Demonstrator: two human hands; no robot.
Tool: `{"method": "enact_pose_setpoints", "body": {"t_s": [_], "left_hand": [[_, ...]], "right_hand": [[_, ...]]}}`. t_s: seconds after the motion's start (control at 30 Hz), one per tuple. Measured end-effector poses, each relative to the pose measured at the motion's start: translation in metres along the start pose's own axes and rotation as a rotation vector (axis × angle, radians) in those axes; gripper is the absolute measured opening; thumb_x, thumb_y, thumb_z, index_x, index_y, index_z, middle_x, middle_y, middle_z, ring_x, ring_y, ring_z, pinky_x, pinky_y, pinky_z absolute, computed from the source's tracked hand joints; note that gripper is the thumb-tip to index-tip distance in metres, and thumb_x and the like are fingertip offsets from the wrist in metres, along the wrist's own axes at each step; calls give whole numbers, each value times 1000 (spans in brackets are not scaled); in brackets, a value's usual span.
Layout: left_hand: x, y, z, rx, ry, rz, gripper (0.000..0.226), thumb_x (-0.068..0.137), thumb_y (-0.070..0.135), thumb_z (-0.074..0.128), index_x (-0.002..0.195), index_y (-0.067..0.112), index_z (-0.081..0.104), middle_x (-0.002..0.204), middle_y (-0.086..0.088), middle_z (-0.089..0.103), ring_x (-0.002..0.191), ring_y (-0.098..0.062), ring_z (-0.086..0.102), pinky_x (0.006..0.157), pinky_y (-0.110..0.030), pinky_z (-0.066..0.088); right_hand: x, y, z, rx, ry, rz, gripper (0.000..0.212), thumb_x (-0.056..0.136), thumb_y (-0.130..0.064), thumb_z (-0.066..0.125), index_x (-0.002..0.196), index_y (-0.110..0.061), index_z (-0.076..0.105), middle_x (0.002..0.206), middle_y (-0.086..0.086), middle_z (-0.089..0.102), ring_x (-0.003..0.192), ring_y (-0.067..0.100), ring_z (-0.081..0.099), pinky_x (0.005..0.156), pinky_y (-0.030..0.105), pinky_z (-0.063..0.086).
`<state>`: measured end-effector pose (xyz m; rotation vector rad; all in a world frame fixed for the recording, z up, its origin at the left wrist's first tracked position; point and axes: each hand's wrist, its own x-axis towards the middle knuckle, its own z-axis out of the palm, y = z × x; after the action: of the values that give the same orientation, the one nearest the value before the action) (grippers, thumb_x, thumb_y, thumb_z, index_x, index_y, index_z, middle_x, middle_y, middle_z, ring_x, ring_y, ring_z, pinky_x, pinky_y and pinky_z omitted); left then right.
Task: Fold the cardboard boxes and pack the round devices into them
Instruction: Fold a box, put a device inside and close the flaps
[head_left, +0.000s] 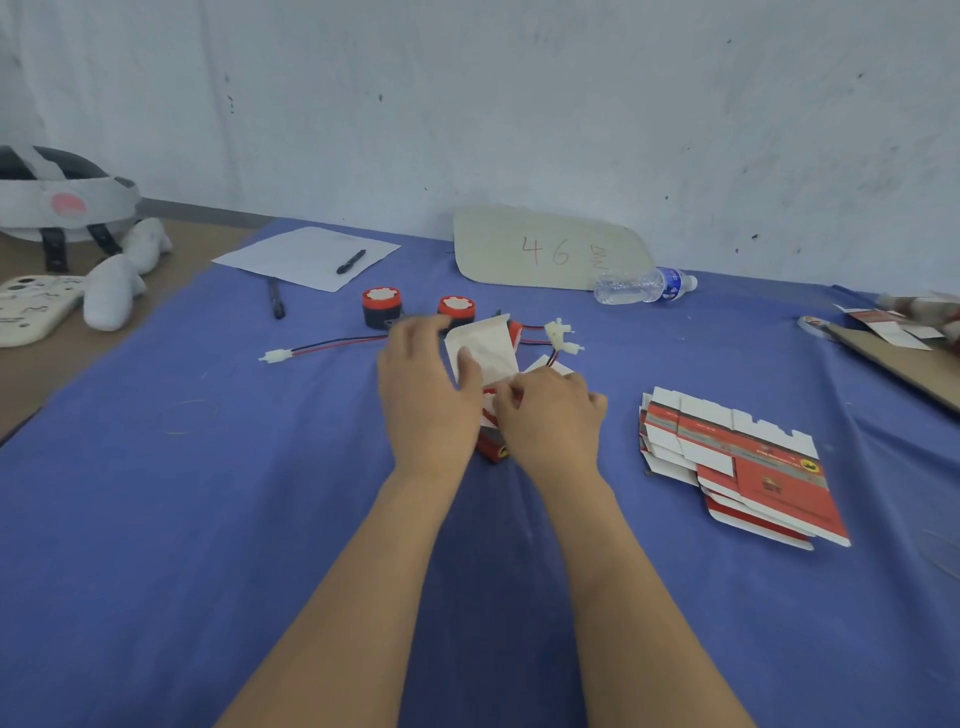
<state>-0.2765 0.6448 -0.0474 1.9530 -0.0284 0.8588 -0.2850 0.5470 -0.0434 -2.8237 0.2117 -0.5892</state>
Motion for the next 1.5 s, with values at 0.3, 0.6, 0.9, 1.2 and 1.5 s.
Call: {"method": "enact_pose_setpoints", "body": {"t_s": [0.3, 0.6, 0.9, 1.2, 1.5], "left_hand": [[-10, 8, 3, 557, -533, 247, 20, 96, 40, 40, 90, 29, 55, 89, 9, 55, 108, -18, 48, 109, -49, 5], [-12, 9, 1, 672, -582, 289, 43, 89, 5, 46, 125, 28, 55, 119, 3, 52, 119, -24, 41, 110, -48, 8], [-9, 1, 5, 636, -533, 244, 38, 91, 8, 48, 124, 25, 58, 125, 3, 52, 118, -22, 43, 104, -41, 11], [-12, 5, 10, 603, -534, 215, 36, 93, 5, 51, 129, 12, 53, 130, -7, 50, 117, -24, 46, 89, -32, 41], [-16, 5, 9, 603, -490, 256, 38, 95, 9, 43, 133, 17, 44, 127, -5, 46, 114, -22, 44, 75, -27, 31]], "right_hand": [[6, 22, -5, 767, 92, 223, 24, 90, -11, 50, 111, -19, 58, 79, -3, 66, 79, 17, 61, 70, 31, 47], [5, 19, -12, 843, 119, 60, 13, 93, -28, 56, 92, -19, 64, 63, -1, 60, 58, 5, 52, 58, 19, 42], [7, 25, -27, 648, -128, 95, 28, 96, -16, 42, 111, -20, 66, 89, -2, 71, 80, 11, 57, 57, 12, 41], [4, 22, -27, 308, -48, 47, 32, 90, -2, 44, 106, -15, 69, 103, 9, 70, 97, 27, 60, 83, 37, 50], [7, 15, -2, 486, 74, -6, 23, 90, 1, 50, 97, -5, 71, 109, -5, 34, 86, 10, 46, 72, 14, 37]]}}
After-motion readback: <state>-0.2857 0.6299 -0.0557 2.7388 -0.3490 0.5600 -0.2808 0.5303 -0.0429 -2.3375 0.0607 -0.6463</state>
